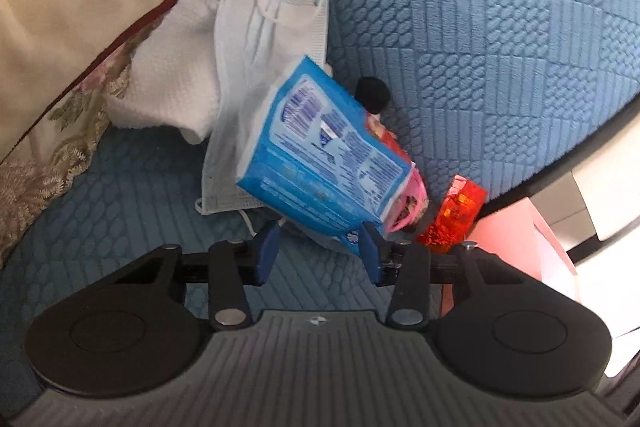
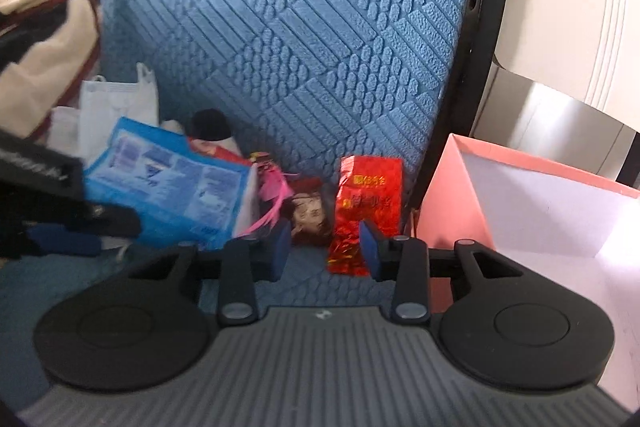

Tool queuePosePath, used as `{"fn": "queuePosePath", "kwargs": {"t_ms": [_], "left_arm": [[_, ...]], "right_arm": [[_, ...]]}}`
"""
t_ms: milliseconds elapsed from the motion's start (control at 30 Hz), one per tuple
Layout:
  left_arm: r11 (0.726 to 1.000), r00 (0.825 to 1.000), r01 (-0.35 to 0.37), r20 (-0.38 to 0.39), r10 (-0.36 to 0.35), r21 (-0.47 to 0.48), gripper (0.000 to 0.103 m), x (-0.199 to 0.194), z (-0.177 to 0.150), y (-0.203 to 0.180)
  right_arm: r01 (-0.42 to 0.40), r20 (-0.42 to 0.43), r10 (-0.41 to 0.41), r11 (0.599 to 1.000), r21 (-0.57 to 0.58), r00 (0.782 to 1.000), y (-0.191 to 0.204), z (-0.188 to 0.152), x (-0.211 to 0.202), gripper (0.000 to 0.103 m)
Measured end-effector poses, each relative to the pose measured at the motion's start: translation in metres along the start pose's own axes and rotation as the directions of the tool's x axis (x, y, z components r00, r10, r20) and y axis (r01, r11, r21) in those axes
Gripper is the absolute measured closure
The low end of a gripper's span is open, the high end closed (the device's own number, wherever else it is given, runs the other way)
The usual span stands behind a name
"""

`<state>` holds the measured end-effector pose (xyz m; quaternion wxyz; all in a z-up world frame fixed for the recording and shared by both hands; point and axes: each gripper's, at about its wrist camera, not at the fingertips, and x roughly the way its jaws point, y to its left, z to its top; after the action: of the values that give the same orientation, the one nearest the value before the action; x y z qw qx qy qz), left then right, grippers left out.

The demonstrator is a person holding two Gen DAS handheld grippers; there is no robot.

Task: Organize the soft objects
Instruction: 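Grasp the red foil candy packet with the right tool while the left tool grasps the blue wet-wipes pack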

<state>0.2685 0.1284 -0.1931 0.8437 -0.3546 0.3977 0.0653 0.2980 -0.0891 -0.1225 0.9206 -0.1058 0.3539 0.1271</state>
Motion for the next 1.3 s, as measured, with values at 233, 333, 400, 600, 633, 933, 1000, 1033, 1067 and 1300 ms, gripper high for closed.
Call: {"fn": "queuePosePath", "kwargs": {"t_ms": [233,333,400,600,633,933,1000,1033,1067,1300], "left_arm": [[0.997,0.999,-0.046,0.001,0.046,-0.061,0.053,0.008,0.006,0.012],[0.995,0.999,-0.045,0.002,0.045,-0.09,0.053,0.01,0.009,0.016],[0.994,0.999,-0.048,0.01,0.049,-0.094,0.052,0.011,0.01,0.016],[0.992,0.998,-0.062,0.01,0.063,-0.109,0.052,0.014,0.011,0.016],[0.991,0.998,-0.067,0.01,0.068,-0.113,0.052,0.014,0.012,0.016],[0.991,0.996,-0.08,0.021,0.082,-0.105,0.052,0.015,0.012,0.014],[0.991,0.996,-0.083,0.023,0.086,-0.101,0.052,0.015,0.011,0.014],[0.991,0.996,-0.082,0.025,0.085,-0.103,0.052,0.015,0.011,0.014],[0.991,0.996,-0.081,0.026,0.084,-0.105,0.052,0.015,0.011,0.014],[0.991,0.994,-0.102,0.033,0.106,-0.087,0.053,0.013,0.012,0.011]], "right_arm": [[0.105,-0.044,-0.106,0.994,-0.028,0.993,0.0,0.007,0.033,0.062],[0.111,-0.067,-0.114,0.993,-0.049,0.991,0.002,0.01,0.043,0.062],[0.105,-0.083,-0.109,0.993,-0.056,0.991,0.003,0.011,0.049,0.062],[0.118,-0.091,-0.124,0.991,-0.07,0.988,0.007,0.016,0.062,0.062],[0.123,-0.09,-0.129,0.99,-0.073,0.988,0.007,0.016,0.065,0.062],[0.185,-0.115,-0.199,0.976,-0.116,0.973,0.013,0.01,0.096,0.062],[0.19,-0.115,-0.204,0.974,-0.125,0.972,0.014,0.009,0.099,0.062],[0.194,-0.116,-0.211,0.971,-0.141,0.97,0.016,0.009,0.101,0.063],[0.198,-0.116,-0.216,0.969,-0.148,0.969,0.016,0.008,0.102,0.063],[0.19,-0.099,-0.21,0.965,-0.179,0.973,0.024,0.004,0.094,0.094]]}}
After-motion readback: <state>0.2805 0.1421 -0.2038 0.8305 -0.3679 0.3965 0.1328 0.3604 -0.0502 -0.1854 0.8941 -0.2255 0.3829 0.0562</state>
